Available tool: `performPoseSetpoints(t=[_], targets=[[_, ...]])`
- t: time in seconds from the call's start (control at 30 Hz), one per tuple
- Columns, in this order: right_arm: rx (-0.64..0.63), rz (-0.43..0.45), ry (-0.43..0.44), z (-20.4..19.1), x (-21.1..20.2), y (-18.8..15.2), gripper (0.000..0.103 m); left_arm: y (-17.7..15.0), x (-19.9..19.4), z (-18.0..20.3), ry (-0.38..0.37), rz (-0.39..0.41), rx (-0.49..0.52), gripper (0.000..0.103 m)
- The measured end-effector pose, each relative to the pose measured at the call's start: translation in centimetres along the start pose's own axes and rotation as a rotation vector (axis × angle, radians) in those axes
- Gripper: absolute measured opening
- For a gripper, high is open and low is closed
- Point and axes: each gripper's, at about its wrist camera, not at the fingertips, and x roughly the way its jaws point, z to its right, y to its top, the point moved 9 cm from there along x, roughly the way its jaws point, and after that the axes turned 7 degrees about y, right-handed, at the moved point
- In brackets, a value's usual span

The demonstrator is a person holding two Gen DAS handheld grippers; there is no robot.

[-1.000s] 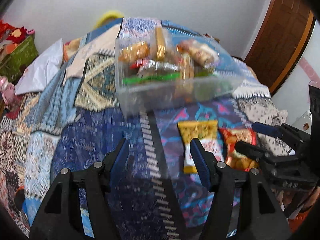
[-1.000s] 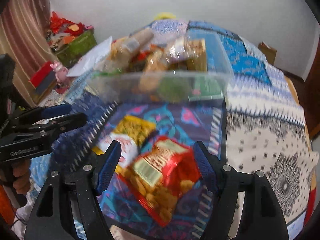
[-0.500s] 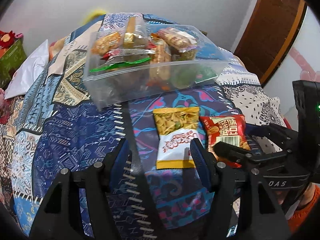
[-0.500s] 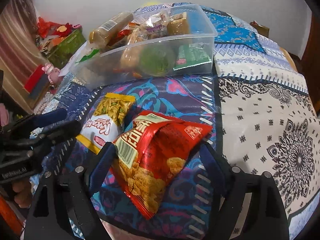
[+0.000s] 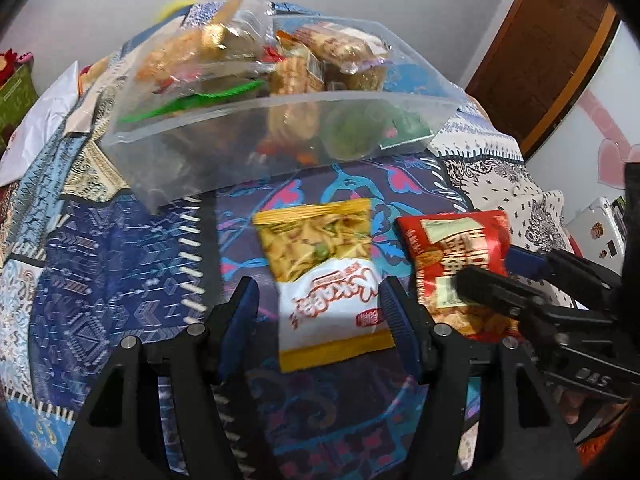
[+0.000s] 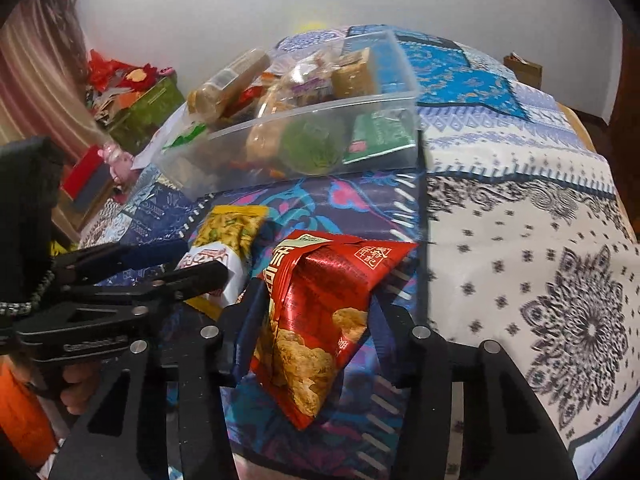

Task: Organize snacks
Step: 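Grasp the yellow Kakapo chip bag with the left gripper while the right gripper grasps the red chip bag, then push both chip bags down into the clear box and release them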

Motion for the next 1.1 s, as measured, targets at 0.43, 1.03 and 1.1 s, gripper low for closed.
performPoseSetpoints(t=[0.43, 1.03, 1.1], targets=[[0.032, 0.056, -0.009, 1.1, -2.1, 0.8, 0.043, 0.2, 0.7, 0.2, 0.064, 0.027, -0.011, 0.052], [-0.046, 0.185, -0.043, -0.2, -5.1, 6.5, 0.043, 5.0, -5.6, -0.9, 0.045, 0.192, -0.049, 0.051], [-0.052, 0.199, -0.050, -0.2, -5.2, 7.2, 0.043, 6.0, -5.8, -0.9, 0.043, 0.204, -0.053, 0.051]])
